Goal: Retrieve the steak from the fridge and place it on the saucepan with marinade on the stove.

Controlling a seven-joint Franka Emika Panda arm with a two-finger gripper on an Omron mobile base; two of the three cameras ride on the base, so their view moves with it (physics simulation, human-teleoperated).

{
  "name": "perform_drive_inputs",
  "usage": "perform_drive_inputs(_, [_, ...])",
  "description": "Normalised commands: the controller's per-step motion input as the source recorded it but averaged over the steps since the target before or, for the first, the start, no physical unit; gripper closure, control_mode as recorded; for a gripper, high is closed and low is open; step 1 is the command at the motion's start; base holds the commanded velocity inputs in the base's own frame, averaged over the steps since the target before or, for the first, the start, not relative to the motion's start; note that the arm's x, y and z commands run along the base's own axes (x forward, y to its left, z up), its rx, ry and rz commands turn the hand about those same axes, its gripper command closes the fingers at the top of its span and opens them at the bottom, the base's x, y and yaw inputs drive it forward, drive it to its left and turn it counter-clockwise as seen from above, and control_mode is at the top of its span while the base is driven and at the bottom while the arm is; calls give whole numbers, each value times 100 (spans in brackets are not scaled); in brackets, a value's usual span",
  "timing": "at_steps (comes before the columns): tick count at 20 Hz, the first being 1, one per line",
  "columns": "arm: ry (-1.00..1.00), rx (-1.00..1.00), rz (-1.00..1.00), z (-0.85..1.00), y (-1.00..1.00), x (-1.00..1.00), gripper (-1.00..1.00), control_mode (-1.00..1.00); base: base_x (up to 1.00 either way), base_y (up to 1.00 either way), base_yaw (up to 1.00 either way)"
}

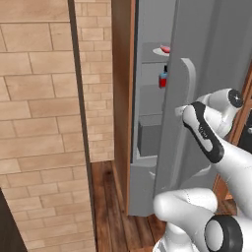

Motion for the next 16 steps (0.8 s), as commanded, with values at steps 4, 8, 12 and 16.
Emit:
perform_drive_inputs(4, [0, 0, 5, -12, -73, -64, 100, -100, 0, 0, 0])
perform_drive_inputs(8, [0, 0, 7, -8, -74, -56, 100, -100, 0, 0, 0])
perform_drive_inputs(12, [1, 0, 8, -7, -76, -51, 100, -100, 0, 0, 0])
perform_drive_inputs(16, [3, 0, 9, -6, -82, -51, 100, -100, 0, 0, 0])
